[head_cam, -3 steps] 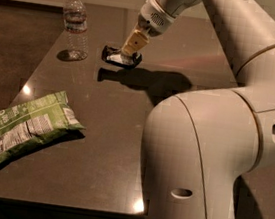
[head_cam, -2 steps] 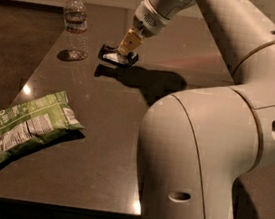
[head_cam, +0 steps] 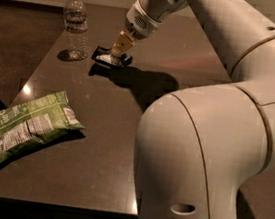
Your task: Move rxbar chocolate near water bottle
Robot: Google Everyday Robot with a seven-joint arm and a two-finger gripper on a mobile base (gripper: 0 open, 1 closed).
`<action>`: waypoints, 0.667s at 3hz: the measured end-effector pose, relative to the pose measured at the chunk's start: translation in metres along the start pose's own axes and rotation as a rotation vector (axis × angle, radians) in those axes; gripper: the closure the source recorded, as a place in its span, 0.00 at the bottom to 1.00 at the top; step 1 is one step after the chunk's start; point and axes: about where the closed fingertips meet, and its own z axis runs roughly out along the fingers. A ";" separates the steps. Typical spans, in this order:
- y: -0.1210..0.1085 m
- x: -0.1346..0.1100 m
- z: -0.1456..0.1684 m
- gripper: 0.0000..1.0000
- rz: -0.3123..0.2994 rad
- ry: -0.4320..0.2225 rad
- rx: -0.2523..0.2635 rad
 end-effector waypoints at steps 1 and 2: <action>-0.003 -0.004 0.020 0.51 0.030 0.031 0.016; -0.007 -0.007 0.033 0.28 0.045 0.053 0.027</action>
Offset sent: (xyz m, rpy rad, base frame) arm 0.0179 0.0279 -0.0295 -0.0798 0.0136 -0.0776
